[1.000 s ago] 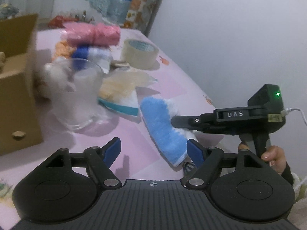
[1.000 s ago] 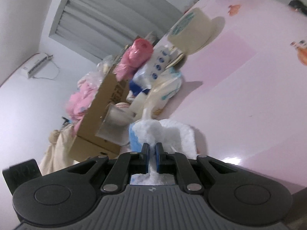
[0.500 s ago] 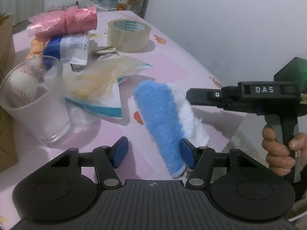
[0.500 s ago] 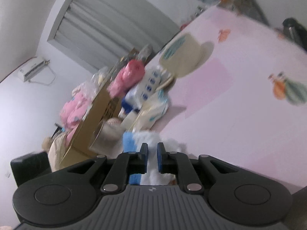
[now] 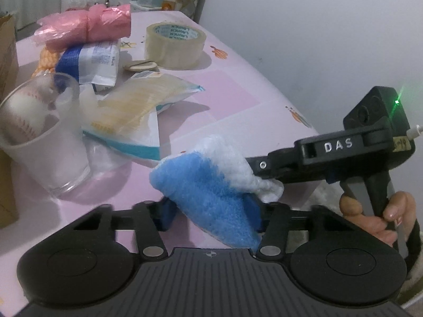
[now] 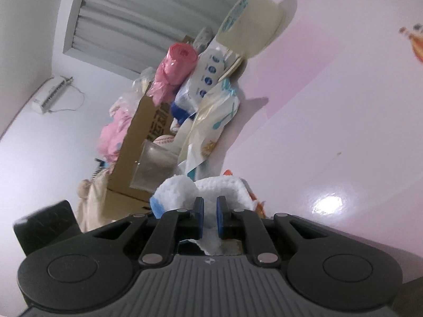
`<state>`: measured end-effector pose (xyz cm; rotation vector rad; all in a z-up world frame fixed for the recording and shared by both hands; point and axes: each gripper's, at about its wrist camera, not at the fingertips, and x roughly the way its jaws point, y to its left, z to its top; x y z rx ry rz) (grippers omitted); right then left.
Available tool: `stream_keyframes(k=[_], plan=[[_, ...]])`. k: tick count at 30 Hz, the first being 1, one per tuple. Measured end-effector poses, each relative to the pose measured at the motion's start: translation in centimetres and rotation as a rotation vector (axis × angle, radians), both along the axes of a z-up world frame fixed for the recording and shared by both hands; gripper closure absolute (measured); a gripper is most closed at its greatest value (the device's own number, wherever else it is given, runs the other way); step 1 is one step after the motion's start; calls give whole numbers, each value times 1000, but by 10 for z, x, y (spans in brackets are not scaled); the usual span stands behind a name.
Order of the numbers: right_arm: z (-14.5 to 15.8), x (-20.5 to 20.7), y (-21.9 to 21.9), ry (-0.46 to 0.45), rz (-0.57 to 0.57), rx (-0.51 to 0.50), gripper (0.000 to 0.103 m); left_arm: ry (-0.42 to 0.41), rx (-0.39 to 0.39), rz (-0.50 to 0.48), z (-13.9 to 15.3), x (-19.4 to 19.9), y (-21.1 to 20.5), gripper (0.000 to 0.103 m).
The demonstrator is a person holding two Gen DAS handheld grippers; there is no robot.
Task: Organize soft objects
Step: 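Lift the towel with the left gripper while the right grasps the clear toothpick bag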
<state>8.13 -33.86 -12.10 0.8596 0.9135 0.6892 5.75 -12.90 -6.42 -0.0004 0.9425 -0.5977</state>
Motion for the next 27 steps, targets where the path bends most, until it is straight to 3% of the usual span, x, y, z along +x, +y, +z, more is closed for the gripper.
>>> stream_keyframes(k=[2, 4, 9, 10, 11, 13, 19, 22, 24, 26, 27], plan=[[1, 1, 1, -1, 17, 26, 52, 4, -12, 14, 1, -2, 4, 73], [7, 2, 3, -14, 28, 31, 52, 19, -33, 33, 2, -2, 11, 80], [26, 14, 2, -31, -11, 25, 47, 36, -47, 115, 8, -10, 33, 83], [28, 19, 2, -26, -28, 24, 37, 35, -52, 135, 10, -13, 39, 83], [31, 24, 3, -22, -46, 17, 19, 35, -61, 154, 11, -15, 45, 84], [35, 35, 10, -18, -88, -13, 4, 31, -87, 193, 15, -20, 57, 84], [28, 71, 37, 83, -125, -67, 4, 25, -121, 284, 17, -28, 85, 84], [30, 80, 53, 66, -130, -106, 4, 33, -128, 304, 13, -27, 91, 84], [34, 80, 61, 53, -140, -149, 8, 36, -135, 308, 12, -29, 93, 84], [35, 77, 65, 49, -150, -192, 25, 32, -137, 310, 12, -32, 95, 84], [33, 77, 66, 51, -158, -206, 27, 31, -138, 310, 12, -33, 96, 84]])
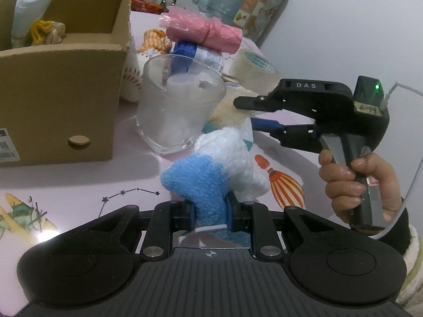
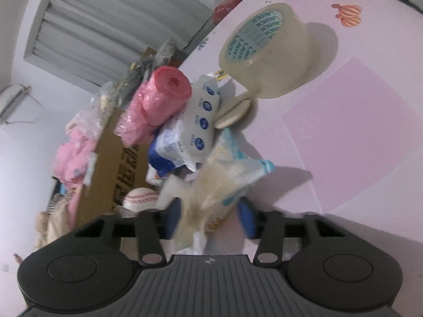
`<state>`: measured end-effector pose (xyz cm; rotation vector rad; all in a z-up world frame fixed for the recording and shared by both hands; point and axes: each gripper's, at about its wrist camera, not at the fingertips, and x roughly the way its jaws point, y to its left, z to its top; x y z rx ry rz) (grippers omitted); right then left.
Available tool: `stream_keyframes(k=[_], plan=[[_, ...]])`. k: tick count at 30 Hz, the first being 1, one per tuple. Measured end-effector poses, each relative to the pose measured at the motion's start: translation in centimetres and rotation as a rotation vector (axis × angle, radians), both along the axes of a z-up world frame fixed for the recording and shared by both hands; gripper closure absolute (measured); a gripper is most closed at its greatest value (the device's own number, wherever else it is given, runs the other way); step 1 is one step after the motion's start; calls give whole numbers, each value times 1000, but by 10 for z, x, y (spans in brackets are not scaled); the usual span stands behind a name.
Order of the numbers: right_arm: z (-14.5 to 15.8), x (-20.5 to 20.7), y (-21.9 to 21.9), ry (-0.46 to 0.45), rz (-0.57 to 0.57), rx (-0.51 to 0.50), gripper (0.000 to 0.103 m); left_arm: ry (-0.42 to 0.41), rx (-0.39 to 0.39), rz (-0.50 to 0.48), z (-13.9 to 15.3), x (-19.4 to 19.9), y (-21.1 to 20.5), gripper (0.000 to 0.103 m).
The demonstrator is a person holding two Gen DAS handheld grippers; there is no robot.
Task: Organize soft objects
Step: 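Lift the towel with the left gripper while the right grasps the clear toothpick bag, then carry the towel with the left gripper while the right carries the toothpick bag to the box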
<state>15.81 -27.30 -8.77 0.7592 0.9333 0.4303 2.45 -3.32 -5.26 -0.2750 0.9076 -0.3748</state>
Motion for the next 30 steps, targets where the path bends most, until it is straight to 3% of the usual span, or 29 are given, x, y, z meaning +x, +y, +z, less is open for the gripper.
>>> stream_keyframes(k=[1, 2, 3, 5, 15, 23, 30], plan=[[-2, -1, -1, -2, -6, 6, 30, -1, -1, 0, 0, 0, -1, 84], [-2, -4, -5, -5, -14, 14, 43, -3, -2, -2, 0, -1, -1, 84], [0, -8, -8, -17, -21, 27, 48, -6, -3, -6, 1, -2, -1, 84], [10, -18, -18, -54, -58, -15, 51, -17, -4, -17, 2, -3, -1, 84], [35, -66, -55, -127, -148, -88, 52, -67, -16, -62, 12, -19, -5, 85], [55, -81, -54, -216, -141, -128, 53, -103, -14, -36, 24, -32, 2, 85], [72, -89, -46, -307, -124, -234, 53, -126, -5, -33, 30, -39, 6, 85]])
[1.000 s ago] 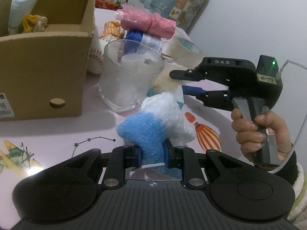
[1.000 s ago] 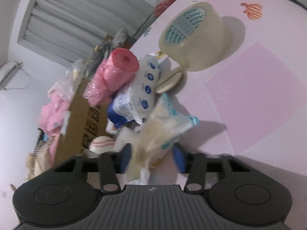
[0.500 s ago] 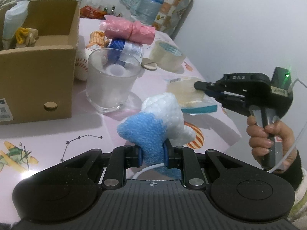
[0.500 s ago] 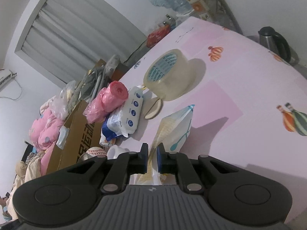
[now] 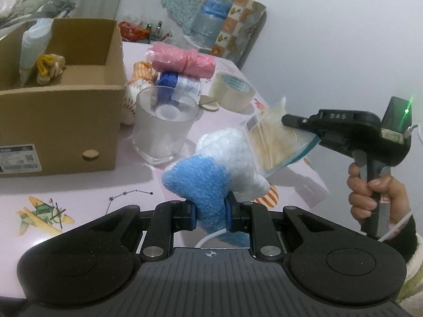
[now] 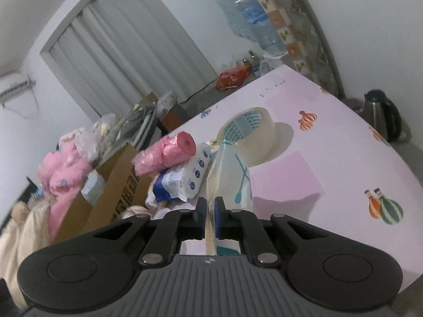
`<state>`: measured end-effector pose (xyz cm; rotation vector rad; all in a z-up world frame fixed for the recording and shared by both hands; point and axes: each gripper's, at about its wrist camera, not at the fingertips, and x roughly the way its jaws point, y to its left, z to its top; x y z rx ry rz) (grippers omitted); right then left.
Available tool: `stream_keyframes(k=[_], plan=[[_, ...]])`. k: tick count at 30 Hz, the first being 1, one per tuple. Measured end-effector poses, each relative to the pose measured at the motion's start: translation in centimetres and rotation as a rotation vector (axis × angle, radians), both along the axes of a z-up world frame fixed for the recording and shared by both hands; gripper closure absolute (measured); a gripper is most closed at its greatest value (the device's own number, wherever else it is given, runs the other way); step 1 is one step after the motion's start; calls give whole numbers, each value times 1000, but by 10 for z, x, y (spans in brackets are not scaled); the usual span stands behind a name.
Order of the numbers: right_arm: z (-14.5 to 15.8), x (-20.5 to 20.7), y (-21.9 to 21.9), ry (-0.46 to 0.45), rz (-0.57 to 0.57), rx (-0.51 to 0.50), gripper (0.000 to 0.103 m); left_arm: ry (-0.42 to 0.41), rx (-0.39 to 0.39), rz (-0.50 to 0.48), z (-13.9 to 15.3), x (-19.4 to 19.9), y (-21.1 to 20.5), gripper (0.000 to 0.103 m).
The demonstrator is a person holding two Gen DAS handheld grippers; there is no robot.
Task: Organize soft objects
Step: 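Carry the towel with the left gripper while the right carries the toothpick bag to the box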
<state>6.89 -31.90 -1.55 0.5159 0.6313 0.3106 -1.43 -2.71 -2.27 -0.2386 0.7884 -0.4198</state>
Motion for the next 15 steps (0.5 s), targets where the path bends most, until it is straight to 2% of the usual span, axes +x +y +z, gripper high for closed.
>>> stream_keyframes(k=[9, 15], plan=[[-9, 1, 38, -32, 57, -282, 51, 25, -6, 12, -5, 4, 1, 85], [-31, 11, 39, 33, 88, -251, 52, 22, 0, 18, -5, 3, 2, 85]])
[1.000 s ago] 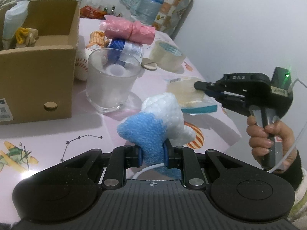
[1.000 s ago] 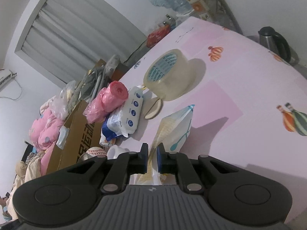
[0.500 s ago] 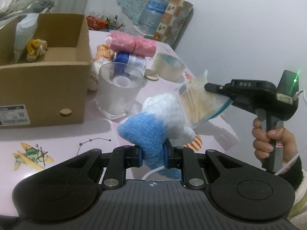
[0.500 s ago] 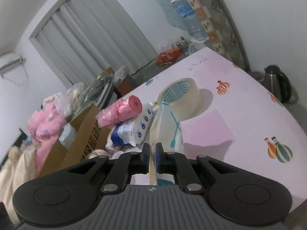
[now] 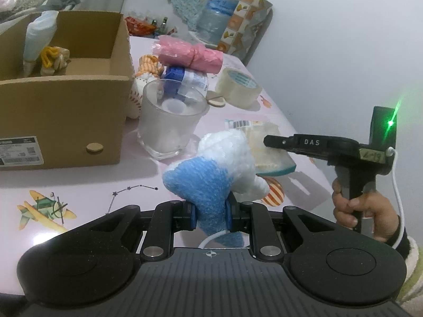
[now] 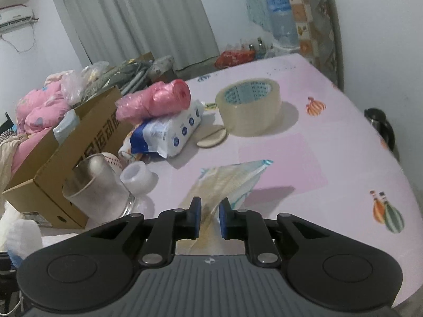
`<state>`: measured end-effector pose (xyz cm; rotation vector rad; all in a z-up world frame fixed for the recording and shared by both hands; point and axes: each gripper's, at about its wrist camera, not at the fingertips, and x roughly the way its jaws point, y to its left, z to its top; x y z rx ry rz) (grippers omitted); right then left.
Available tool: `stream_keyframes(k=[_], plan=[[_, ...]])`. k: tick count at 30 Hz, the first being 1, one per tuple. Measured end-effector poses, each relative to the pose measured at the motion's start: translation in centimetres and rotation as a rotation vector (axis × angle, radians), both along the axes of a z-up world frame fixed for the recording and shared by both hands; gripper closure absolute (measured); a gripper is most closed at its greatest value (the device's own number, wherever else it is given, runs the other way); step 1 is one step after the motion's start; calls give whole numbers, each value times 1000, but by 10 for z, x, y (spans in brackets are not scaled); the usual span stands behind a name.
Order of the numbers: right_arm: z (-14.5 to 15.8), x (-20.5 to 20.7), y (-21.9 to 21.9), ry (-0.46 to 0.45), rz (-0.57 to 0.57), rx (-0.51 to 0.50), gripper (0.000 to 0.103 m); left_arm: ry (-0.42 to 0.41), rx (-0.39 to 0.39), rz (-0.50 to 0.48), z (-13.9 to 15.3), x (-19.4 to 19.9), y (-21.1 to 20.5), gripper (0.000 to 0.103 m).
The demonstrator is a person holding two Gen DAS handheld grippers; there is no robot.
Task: Organize soft objects
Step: 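Carry the towel with the left gripper while the right carries the toothpick bag to the box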
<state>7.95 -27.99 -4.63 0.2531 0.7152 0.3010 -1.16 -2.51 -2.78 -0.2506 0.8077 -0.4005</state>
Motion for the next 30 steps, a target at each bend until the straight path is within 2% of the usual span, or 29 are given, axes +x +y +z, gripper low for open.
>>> stream_keyframes(k=[3, 8, 13, 19, 22, 25, 30], plan=[[0, -2, -6, 1, 0, 46, 52, -9, 2, 5, 3, -4, 2, 86], [19, -13, -11, -65, -17, 35, 53, -41, -5, 9, 17, -15, 6, 87], [56, -28, -15, -164, -17, 36, 53, -102, -23, 8, 45, -29, 15, 87], [112, -43, -11, -316, 31, 58, 53, -179, -50, 54, 89, -32, 42, 87], [138, -40, 3, -379, 94, 75, 53, -224, -46, 100, 111, -24, 57, 87], [161, -26, 25, -418, 182, 102, 53, -250, -10, 160, 127, -7, 71, 87], [185, 18, 80, -411, 321, 139, 53, -202, 80, 225, 132, 49, 83, 87]])
